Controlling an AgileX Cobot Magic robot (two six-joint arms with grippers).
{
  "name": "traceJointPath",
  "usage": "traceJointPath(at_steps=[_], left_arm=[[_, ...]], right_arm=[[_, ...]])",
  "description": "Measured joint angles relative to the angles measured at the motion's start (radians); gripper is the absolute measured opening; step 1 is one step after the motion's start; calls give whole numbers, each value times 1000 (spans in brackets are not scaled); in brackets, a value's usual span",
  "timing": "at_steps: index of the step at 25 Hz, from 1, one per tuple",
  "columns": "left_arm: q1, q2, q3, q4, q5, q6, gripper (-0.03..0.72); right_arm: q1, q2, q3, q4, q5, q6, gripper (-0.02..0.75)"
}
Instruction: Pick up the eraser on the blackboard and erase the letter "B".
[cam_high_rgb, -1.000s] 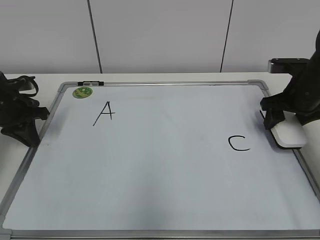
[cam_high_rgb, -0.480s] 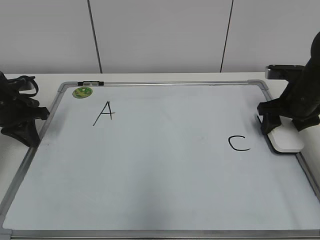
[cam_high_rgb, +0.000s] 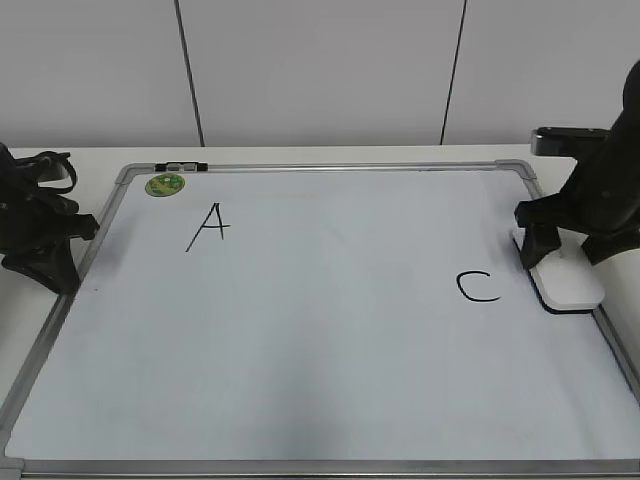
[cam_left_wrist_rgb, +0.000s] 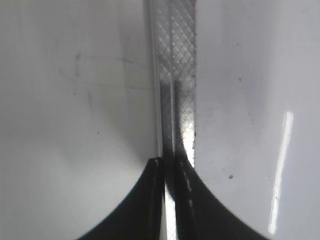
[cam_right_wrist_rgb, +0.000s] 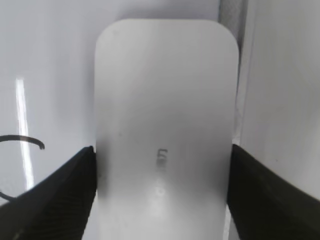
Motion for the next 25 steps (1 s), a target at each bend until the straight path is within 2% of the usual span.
traceJointPath(at_steps=[6,9,11,17,20,25], left_arm=[[0,0,0,0,0,0,29],[0,1,-7,2,1,6,65],[0,5,-23,10,22,8,118],[0,21,-160,13,149,10,342],[0,19,-228,13,222,10,375],[0,-45,-293,19,269,8,384]], right_arm=[[0,0,-99,-2,128,0,597],[0,0,-179,-2,191,0,594],[0,0,-218,-2,217,0,594],[0,-42,-323,11,301,-3,594],[0,-95,-352,24,346,-14,594],[0,-205,-359,27,417,-27,594]])
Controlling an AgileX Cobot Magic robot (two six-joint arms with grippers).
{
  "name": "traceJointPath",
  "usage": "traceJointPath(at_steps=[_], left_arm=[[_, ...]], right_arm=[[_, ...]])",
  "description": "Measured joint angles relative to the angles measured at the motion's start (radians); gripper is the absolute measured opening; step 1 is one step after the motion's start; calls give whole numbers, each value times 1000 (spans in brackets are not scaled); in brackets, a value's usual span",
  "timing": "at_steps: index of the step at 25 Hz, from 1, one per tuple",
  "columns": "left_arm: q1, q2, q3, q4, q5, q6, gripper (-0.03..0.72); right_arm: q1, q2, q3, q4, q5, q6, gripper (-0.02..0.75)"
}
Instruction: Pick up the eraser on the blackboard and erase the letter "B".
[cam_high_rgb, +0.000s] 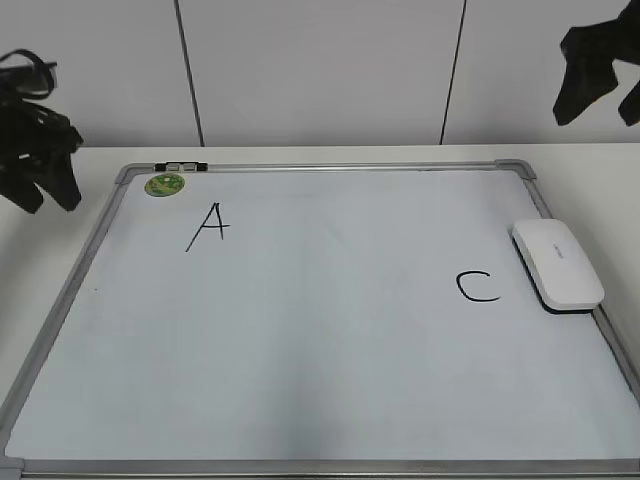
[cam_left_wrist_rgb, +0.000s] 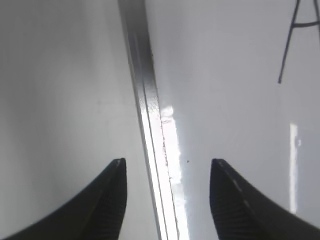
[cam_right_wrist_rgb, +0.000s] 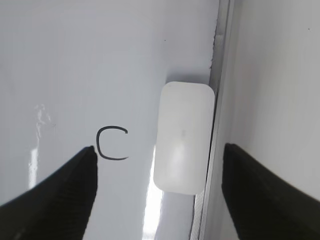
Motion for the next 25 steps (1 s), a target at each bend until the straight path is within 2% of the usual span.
traceJointPath(at_steps=[14,19,25], left_arm=[[0,-432,7,4,32,-63,385],[0,-616,119,4,36,-67,385],[0,-827,287,4,42,-68,385]], right_arm=[[0,-312,0,3,32,-11,592],[0,-452,35,6,36,-11,592],[0,-653,218,8,41,-11,592]])
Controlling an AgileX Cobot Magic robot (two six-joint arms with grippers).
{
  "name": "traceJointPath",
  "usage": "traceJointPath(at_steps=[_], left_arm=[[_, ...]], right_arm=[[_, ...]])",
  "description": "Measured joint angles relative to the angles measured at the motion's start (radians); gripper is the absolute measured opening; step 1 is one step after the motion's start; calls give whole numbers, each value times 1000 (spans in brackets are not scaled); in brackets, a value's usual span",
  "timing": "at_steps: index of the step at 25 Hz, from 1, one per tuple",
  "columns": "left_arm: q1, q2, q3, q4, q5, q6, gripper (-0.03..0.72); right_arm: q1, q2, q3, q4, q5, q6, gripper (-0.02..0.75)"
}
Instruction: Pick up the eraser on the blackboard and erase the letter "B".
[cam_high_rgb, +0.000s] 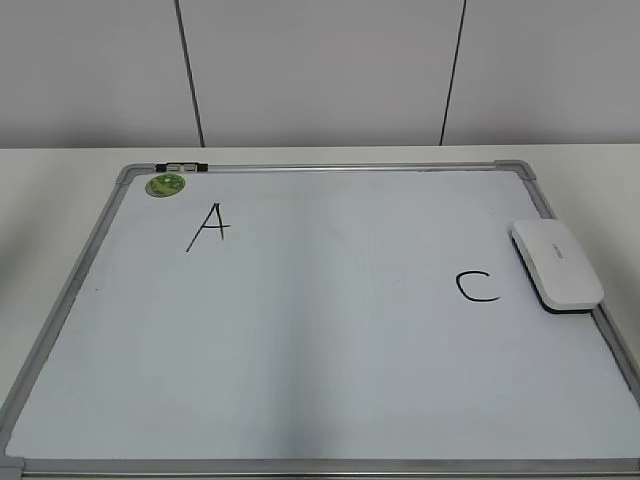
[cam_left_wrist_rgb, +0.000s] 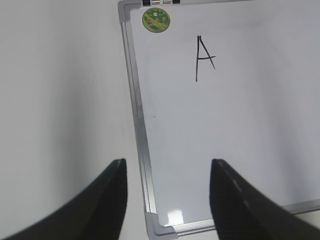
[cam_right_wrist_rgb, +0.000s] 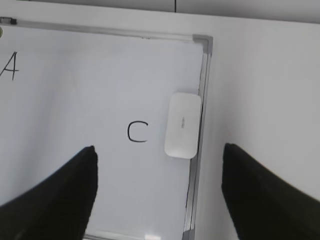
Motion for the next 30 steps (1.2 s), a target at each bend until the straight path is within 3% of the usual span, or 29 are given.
traceJointPath(at_steps=[5,16,30], left_arm=[[0,-178,133,0,0,-2,385],[0,-548,446,-29,12,-10,385],[0,-861,850,56,-47,-10,385]], right_arm=[[0,-195,216,0,1,0,592],[0,-617,524,18,6,-2,592],[0,-803,874,-126,-22,65,592]])
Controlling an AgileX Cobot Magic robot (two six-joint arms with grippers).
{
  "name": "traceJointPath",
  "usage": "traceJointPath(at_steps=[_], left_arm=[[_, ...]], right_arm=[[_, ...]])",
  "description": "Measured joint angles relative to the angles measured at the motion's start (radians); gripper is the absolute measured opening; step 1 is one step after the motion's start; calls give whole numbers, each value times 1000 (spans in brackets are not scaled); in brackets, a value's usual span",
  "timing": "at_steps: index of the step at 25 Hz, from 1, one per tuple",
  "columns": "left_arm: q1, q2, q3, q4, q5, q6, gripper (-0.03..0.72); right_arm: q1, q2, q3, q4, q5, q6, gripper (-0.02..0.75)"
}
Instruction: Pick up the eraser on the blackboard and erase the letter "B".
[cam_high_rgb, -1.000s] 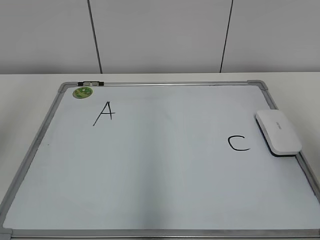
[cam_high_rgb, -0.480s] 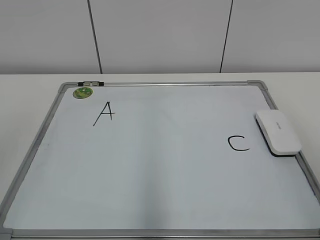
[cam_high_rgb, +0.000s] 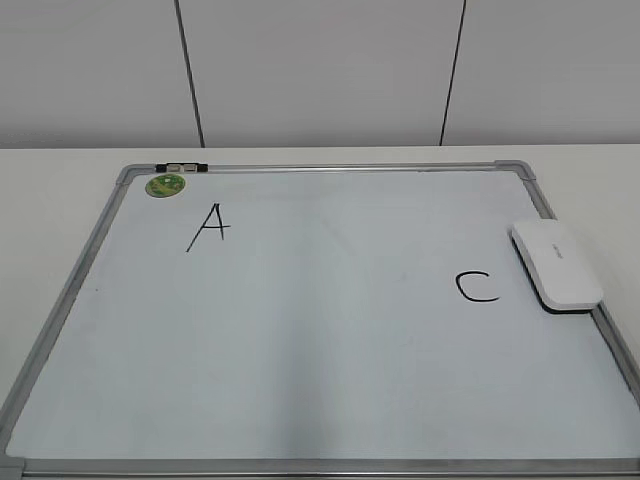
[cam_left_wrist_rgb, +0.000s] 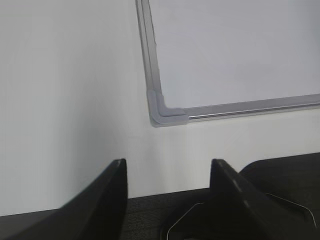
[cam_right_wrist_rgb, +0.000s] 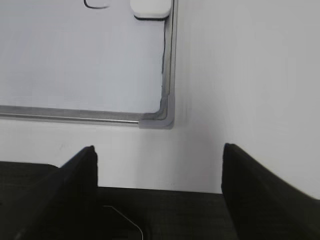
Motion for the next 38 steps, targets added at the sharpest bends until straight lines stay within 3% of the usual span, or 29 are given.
traceJointPath(at_steps=[7,38], left_arm=[[0,-18,38,79,-76,-6,382],[0,-39,65,87,-103,-8,375]], right_arm=[[0,-2,81,-4,-83,4,592],[0,-22,106,-6,-111,6,592]])
